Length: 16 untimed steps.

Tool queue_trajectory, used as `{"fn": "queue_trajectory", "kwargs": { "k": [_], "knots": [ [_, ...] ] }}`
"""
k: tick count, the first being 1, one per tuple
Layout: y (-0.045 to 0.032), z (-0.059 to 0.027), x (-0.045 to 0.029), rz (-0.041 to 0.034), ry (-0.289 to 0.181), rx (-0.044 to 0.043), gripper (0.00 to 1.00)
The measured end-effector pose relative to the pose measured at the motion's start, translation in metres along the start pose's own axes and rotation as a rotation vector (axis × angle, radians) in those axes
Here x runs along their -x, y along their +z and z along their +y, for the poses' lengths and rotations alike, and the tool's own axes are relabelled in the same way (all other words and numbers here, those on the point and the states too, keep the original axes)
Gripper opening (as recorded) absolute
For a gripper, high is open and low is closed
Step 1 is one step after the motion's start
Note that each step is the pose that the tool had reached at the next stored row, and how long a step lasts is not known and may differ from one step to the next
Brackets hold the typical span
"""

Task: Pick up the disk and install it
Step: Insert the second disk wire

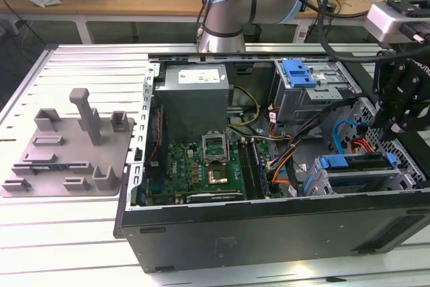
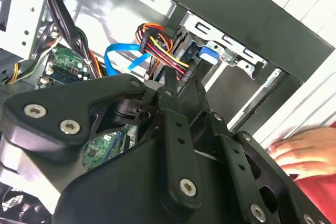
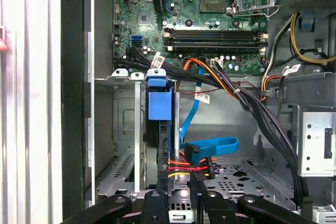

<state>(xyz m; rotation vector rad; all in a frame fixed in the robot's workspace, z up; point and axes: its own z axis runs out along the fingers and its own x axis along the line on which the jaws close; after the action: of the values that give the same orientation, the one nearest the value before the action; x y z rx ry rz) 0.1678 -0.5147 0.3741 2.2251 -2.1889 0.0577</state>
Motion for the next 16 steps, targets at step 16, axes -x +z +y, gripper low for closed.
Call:
{"fn": "queue_trajectory", "kwargs": {
  "k": [16],
  "knots": [
    [-0.0009, 0.0092, 0.0219, 0.0385, -0.004, 0.0007, 0.31]
  ]
}}
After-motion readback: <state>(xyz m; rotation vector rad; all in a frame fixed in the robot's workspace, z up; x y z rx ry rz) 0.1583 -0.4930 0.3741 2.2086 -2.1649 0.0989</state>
